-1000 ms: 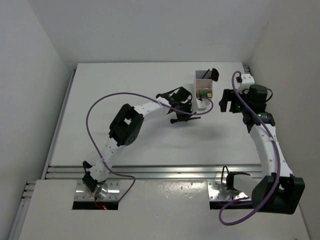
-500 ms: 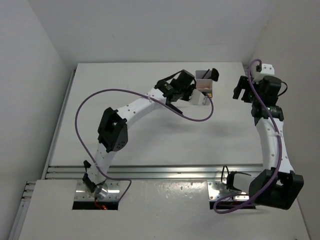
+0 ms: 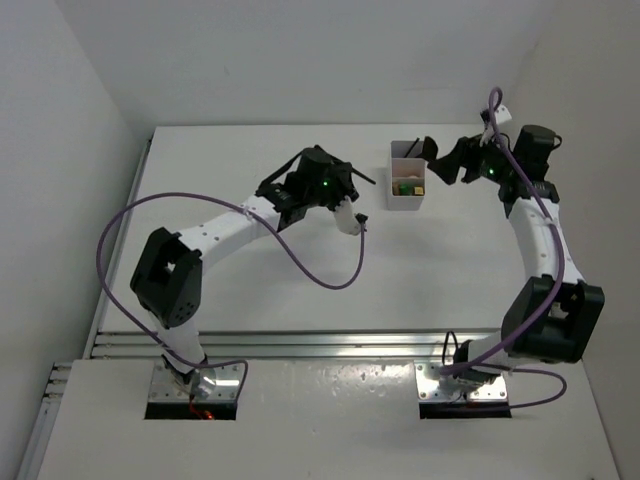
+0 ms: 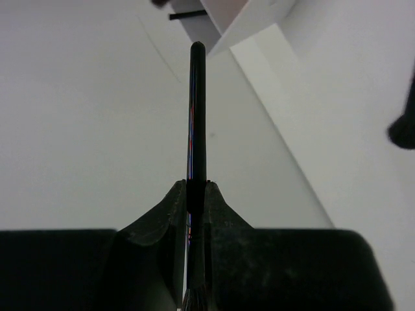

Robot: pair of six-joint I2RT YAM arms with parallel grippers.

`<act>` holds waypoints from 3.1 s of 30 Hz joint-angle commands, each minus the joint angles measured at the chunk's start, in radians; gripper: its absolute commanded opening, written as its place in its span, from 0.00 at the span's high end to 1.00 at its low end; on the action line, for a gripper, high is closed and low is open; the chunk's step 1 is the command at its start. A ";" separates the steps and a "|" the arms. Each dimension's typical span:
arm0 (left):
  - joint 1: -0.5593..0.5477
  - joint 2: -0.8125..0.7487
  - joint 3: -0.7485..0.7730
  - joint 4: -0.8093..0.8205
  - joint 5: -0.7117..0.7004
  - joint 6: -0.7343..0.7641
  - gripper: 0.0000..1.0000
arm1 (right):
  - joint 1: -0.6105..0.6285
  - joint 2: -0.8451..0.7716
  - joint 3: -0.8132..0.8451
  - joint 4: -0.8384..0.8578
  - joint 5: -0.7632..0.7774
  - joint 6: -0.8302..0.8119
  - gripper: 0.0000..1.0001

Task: Organize the makeup

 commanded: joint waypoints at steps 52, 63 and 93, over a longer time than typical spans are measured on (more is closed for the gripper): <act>0.121 0.045 0.344 -0.114 0.427 -1.211 0.20 | 0.280 0.005 -0.228 0.460 0.210 0.160 1.00; 0.210 0.134 0.237 0.442 0.729 -2.266 0.32 | 0.341 -0.062 -0.328 0.678 0.238 0.231 1.00; 0.171 0.271 0.450 0.315 0.540 -2.183 1.00 | 0.417 -0.055 -0.271 0.473 0.269 0.129 0.34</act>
